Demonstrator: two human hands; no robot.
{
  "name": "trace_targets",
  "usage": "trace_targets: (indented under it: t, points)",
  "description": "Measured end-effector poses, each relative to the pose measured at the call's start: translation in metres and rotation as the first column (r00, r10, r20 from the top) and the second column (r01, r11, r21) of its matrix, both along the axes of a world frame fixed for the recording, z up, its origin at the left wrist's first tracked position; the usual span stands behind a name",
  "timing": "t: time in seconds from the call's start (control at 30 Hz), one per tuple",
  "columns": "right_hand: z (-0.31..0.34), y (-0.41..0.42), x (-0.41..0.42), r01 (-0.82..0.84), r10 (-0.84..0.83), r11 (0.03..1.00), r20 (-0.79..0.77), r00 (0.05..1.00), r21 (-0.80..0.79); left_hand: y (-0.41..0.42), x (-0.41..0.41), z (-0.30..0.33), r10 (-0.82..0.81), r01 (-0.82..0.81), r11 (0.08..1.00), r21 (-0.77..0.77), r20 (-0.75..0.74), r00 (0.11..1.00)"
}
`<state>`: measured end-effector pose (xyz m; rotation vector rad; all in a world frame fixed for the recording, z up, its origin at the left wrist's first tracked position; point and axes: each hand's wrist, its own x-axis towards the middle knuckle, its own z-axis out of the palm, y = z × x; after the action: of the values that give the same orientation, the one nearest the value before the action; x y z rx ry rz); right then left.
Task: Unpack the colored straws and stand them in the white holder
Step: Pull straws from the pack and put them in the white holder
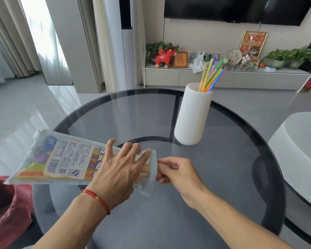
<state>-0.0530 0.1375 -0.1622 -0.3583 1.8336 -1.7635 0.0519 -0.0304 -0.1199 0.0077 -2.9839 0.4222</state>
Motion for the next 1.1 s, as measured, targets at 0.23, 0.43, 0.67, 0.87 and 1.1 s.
trace_targets:
  t: [0.23, 0.43, 0.67, 0.87, 1.1]
  points:
    - [0.010, 0.008, -0.009, 0.069, -0.055, 0.994, 0.165, 0.985, -0.082, -0.005, 0.000, -0.006, 0.037, -0.031, 0.991, 0.128, -0.042, 0.998]
    - [0.001, 0.000, 0.003, 0.045, -0.039, 0.996, 0.075, 0.996, -0.082, -0.003, -0.002, -0.012, 0.026, -0.023, 0.994, 0.111, -0.032, 0.999]
    - [0.020, 0.025, -0.027, 0.064, -0.063, 0.997, 0.020, 0.998, -0.035, -0.013, 0.000, -0.016, 0.087, -0.083, 0.980, 0.180, -0.015, 0.996]
    - [0.027, 0.043, -0.042, 0.052, -0.051, 0.999, -0.077, 0.996, 0.010, -0.015, 0.003, -0.019, 0.067, -0.074, 0.968, 0.239, 0.035, 0.997]
    - [0.035, 0.056, -0.053, 0.064, -0.038, 0.994, -0.267, 0.963, 0.090, -0.021, 0.008, -0.013, 0.084, -0.116, 0.952, 0.282, 0.124, 0.989]
